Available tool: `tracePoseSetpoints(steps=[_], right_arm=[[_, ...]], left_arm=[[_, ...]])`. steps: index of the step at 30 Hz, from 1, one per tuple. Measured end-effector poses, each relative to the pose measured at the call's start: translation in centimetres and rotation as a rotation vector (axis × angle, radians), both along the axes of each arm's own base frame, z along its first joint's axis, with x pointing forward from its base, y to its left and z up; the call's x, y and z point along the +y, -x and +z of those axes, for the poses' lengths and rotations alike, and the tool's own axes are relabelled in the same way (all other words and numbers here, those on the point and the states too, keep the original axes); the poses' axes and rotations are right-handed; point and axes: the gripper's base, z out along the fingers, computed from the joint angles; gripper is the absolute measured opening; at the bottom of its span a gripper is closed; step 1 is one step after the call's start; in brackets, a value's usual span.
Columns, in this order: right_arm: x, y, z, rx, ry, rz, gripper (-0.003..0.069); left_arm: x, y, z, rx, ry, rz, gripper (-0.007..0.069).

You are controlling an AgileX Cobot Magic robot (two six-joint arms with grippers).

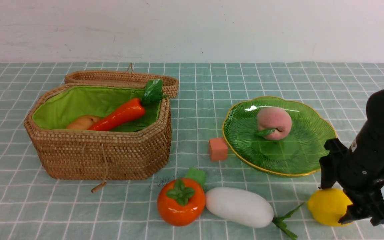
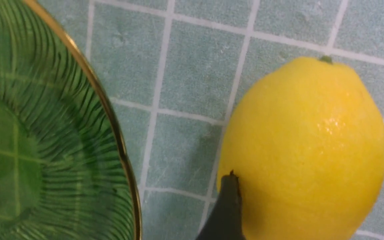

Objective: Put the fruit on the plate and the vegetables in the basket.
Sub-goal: Use the right arm to grab a lemon and put it into the right plate

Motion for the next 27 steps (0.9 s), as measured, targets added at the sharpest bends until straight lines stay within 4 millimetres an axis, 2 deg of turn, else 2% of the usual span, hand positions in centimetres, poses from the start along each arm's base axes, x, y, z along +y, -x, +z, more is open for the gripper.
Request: tracePoseSetpoints(steps=[7, 9, 18, 20, 23, 25, 26, 27], right_arm=[[-0.5, -0.6, -0.7, 0.008, 0.005, 0.003, 0.0589], [-0.5, -0.6, -0.7, 0.008, 0.006, 0.034, 0.0557], [-0.8, -0.5, -0.3, -0.016, 0.034, 0.162, 0.0550], [-1.4, -0.3, 0.7, -0.051, 0.043, 0.175, 0.0550], [-2.2, -0.1, 3.3, -0.190, 0.059, 0.226, 0.0550], [-2.3, -0.1, 4.1, -0.242, 0.068, 0.257, 0.0550], [-2.4, 0.1, 5.6, -0.342, 0.089, 0.321, 0.0550], [-2.4, 0.0, 6.2, -0.395, 0.106, 0.365, 0.0550]], left_arm=[[0.0, 0.0, 0.0, 0.000, 0.000, 0.000, 0.0125], [0.0, 0.0, 0.0, 0.000, 0.000, 0.000, 0.0127], [0.0, 0.0, 0.0, 0.000, 0.000, 0.000, 0.0131], [0.0, 0.0, 0.0, 0.000, 0.000, 0.000, 0.0132], [0.0, 0.0, 0.0, 0.000, 0.000, 0.000, 0.0134], [0.0, 0.0, 0.0, 0.000, 0.000, 0.000, 0.0136], [0.0, 0.0, 0.0, 0.000, 0.000, 0.000, 0.0138], [0.0, 0.0, 0.0, 0.000, 0.000, 0.000, 0.0139]])
